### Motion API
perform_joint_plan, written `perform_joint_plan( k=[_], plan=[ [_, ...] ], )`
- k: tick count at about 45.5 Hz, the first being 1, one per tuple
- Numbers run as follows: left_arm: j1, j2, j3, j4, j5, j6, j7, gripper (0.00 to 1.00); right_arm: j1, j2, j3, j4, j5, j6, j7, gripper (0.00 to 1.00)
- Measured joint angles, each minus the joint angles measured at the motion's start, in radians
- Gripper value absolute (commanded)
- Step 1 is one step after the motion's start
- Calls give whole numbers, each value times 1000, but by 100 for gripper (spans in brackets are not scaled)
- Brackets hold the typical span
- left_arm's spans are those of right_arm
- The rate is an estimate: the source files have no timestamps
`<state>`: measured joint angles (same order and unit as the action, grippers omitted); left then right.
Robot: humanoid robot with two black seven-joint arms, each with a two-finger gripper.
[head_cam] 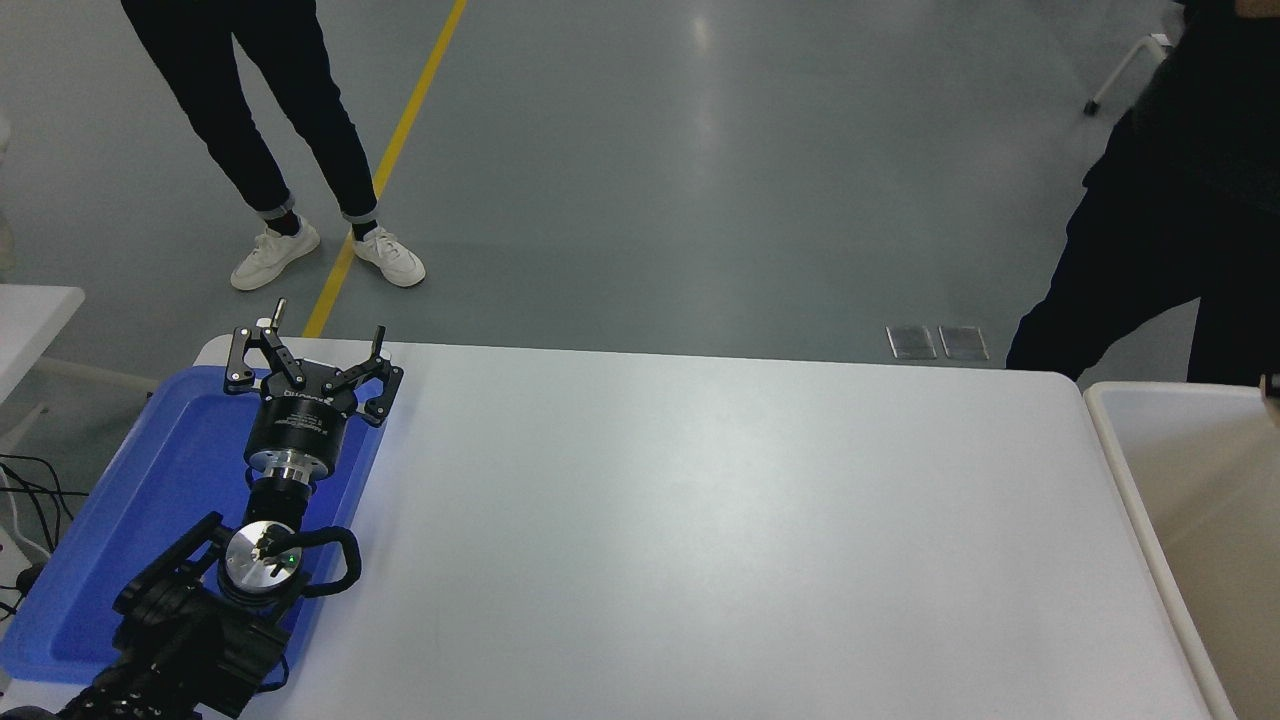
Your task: Pick up paper ball place in dustbin
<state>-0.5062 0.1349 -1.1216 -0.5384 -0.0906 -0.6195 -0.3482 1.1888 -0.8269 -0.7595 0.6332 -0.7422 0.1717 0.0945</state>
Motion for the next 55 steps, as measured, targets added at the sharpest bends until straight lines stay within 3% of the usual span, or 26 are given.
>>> perform_joint_plan(
  k=[12, 24, 25, 26, 28, 30, 31, 32, 55],
  plan=[
    [0, 0, 0, 0, 0, 0, 0, 100, -306, 134, 91, -314, 165, -56, 54, 0],
    [0, 0, 0, 0, 0, 1, 0, 100, -439, 229, 116, -431, 242, -101, 68, 0],
    [0, 0, 0, 0, 0, 1, 0, 100, -445, 235, 117, -435, 245, -107, 68, 2],
    [0, 0, 0, 0, 0, 1, 0, 100, -453, 243, 118, -441, 249, -115, 68, 15],
    [0, 0, 0, 0, 0, 1, 0, 100, -463, 253, 119, -446, 253, -123, 68, 48],
    [0, 0, 0, 0, 0, 1, 0, 100, -471, 263, 121, -454, 257, -132, 68, 70],
    [0, 0, 0, 0, 0, 1, 0, 100, -475, 267, 121, -456, 259, -135, 68, 93],
    [0, 0, 0, 0, 0, 1, 0, 100, -479, 271, 122, -459, 261, -139, 68, 100],
    [0, 0, 0, 0, 0, 1, 0, 100, -505, 305, 126, -484, 273, -159, 65, 100]
  ],
)
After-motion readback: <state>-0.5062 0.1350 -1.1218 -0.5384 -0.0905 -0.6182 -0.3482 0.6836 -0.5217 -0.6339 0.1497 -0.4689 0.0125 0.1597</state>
